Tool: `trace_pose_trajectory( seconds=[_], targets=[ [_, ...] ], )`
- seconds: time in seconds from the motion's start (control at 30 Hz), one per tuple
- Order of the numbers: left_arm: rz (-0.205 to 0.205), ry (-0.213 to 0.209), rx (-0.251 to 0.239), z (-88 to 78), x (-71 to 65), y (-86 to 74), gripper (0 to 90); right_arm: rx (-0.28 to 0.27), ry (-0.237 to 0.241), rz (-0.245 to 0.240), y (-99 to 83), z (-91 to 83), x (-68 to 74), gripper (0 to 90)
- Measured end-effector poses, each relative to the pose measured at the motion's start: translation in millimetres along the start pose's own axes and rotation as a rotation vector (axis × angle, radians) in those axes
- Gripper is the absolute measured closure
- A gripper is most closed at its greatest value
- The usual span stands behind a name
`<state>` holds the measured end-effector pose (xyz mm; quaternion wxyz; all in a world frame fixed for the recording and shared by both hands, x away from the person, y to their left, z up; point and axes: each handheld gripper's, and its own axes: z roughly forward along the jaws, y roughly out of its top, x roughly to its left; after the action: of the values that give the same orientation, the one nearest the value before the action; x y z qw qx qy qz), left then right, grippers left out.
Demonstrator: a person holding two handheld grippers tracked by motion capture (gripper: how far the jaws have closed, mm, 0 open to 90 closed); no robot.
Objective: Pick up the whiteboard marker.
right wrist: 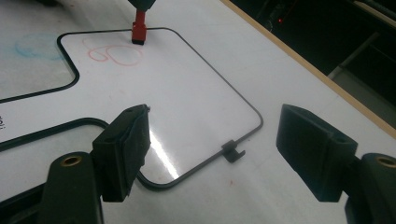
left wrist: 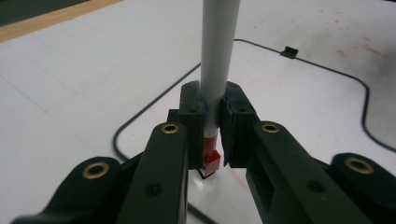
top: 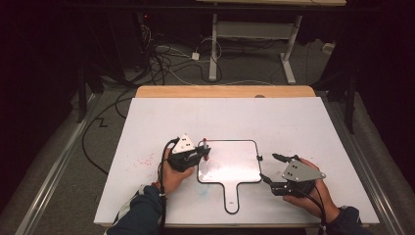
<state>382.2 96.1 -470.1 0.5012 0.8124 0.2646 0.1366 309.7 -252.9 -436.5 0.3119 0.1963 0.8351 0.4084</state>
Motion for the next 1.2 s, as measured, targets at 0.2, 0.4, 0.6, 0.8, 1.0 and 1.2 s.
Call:
trace_pose_trajectory(
  seconds=[0.2, 0.4, 0.6, 0.8, 1.0, 1.2],
  targets=[
    [0.041, -0.056, 0.002, 12.1, -20.6, 5.8, 78.8, -0.003, 0.009, -0.006, 0.1, 1.0, -0.5, 26.7],
    [0.088, -0.059, 0.023, 14.9, -25.0, 10.1, 78.8, -0.002, 0.008, -0.009, 0.4, 1.2, 0.2, 26.7],
    [0.026, 0.043, 0.020, -0.3, 5.1, 2.1, 78.8, -0.002, 0.004, -0.009, 0.8, 1.0, -0.5, 26.8],
    [0.011, 0.033, 0.014, -0.1, 6.4, 1.4, 78.8, -0.002, 0.006, -0.014, 1.7, 2.4, 0.1, 26.7],
    [0.035, 0.003, 0.017, 4.8, -4.6, 3.9, 78.8, -0.004, 0.006, -0.012, 0.8, 1.7, -1.4, 26.8],
    [0.041, -0.037, 0.013, 8.8, -14.6, 4.9, 78.8, -0.006, 0.006, -0.011, 1.3, 1.2, -1.3, 26.9]
  ],
)
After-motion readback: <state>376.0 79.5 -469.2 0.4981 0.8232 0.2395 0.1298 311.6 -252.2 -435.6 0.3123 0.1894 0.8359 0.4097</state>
